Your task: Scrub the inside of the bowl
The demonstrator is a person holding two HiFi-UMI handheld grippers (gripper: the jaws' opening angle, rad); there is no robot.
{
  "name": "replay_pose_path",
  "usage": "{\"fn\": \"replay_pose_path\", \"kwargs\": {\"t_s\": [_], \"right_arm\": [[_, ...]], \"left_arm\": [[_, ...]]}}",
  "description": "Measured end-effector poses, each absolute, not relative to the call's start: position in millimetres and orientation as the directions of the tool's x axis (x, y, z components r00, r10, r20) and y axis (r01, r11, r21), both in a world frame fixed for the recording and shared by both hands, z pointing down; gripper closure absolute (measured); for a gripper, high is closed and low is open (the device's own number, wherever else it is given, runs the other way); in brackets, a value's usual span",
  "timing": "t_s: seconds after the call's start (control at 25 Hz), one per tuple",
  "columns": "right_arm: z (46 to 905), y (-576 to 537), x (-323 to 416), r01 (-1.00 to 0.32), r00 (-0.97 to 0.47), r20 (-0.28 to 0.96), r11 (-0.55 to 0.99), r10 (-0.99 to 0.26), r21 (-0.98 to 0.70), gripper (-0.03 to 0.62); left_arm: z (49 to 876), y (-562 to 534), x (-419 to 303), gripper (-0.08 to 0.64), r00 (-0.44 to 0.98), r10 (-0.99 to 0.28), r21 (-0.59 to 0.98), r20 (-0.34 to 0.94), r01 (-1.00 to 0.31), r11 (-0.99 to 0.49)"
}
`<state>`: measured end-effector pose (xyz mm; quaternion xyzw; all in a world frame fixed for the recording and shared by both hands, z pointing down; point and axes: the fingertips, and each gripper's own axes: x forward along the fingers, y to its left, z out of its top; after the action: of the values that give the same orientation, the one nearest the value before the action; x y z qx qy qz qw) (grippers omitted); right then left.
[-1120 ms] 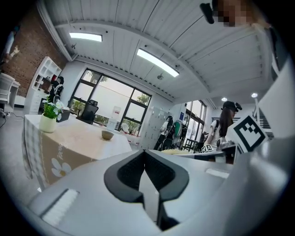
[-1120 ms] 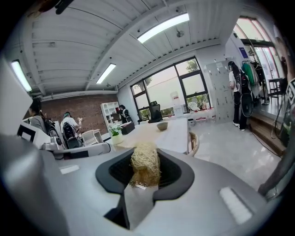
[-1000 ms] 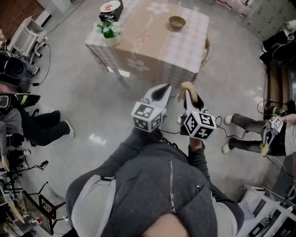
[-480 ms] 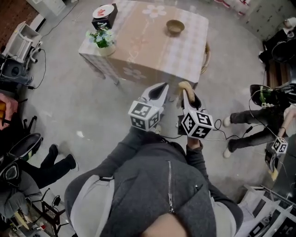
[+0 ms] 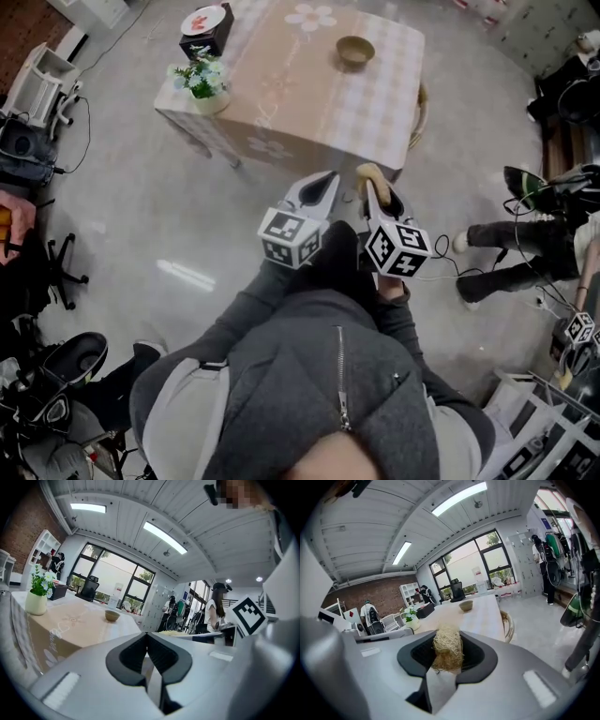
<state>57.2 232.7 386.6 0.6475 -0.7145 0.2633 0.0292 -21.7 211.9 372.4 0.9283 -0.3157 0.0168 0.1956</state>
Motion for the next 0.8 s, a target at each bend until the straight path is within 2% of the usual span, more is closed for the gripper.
{"fn": "replay_pose_path", "kwargs": {"t_s": [0.44, 0.8], "right_arm": [[388.2, 211.4, 53.6, -0.923, -0.206, 0.374, 0.053, -0.904, -0.381, 0.482], [386.0, 151.3, 65.2, -0.921, -0.232, 0.361, 0.084, -0.903, -0.381, 0.482]], "left_arm": [[376.0, 194.0, -24.7, 0.558, 0.781, -0.603, 0.348, 0.160, -0.617, -0.706], [374.6, 136.5, -15.4, 0.559, 0.757, -0.634, 0.337, 0.156, -0.644, -0.687]]}}
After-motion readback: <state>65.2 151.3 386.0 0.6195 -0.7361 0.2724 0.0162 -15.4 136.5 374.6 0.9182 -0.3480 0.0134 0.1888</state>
